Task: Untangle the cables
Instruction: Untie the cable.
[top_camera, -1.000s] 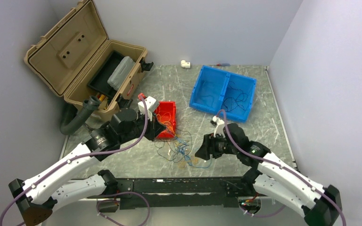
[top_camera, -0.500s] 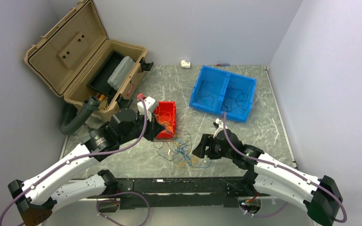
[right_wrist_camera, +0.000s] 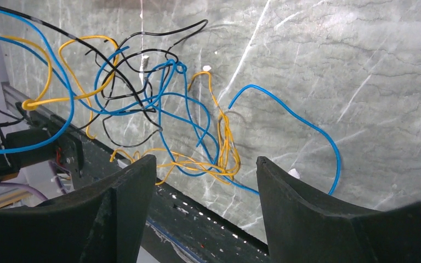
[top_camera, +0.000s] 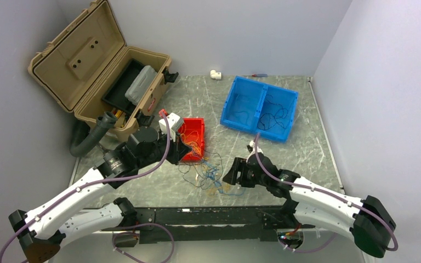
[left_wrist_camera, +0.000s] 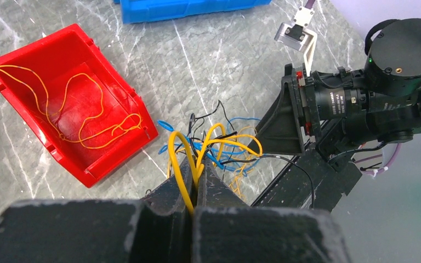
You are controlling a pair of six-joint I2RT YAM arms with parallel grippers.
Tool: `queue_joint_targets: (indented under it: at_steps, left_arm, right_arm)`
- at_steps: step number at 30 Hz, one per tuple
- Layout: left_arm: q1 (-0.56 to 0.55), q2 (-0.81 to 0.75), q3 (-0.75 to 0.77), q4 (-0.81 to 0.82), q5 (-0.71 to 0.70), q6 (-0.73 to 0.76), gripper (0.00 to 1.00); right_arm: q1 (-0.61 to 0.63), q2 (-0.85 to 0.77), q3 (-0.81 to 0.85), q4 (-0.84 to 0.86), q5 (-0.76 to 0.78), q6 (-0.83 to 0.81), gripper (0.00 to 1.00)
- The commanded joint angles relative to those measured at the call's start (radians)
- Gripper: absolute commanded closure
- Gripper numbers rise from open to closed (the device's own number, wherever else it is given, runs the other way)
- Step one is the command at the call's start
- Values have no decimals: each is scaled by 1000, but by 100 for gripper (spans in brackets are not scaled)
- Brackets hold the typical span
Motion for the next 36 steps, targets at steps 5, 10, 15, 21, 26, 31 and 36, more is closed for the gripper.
queue_joint_targets:
  at_steps: [5, 10, 15, 21, 26, 31, 36]
  left_arm:
    - [-5, -18, -4, 32, -8, 6, 100]
    - [-4, -11, 0, 30, -7, 6, 100]
    - [-3, -16, -6, 28, -16, 5, 100]
    - [-4, -27, -12, 21, -28, 2, 100]
    - [-3, -46, -24, 9, -33, 0, 100]
    - [-3, -64, -15, -44, -138, -23, 100]
    - [-3, -108, 12, -150, -292, -71, 100]
  right_arm:
    - [11, 77, -37, 153, -12, 44, 36]
    - [21, 137, -59, 230, -27, 59, 39]
    - [29, 188, -47, 255, -37, 48, 51]
    - [32, 165, -16, 207, -26, 24, 82]
    - [29, 86, 90, -13, 85, -26, 100]
    - [-20, 10, 227, -250, 253, -70, 100]
    - [-161, -81, 371, -484, 410, -110, 100]
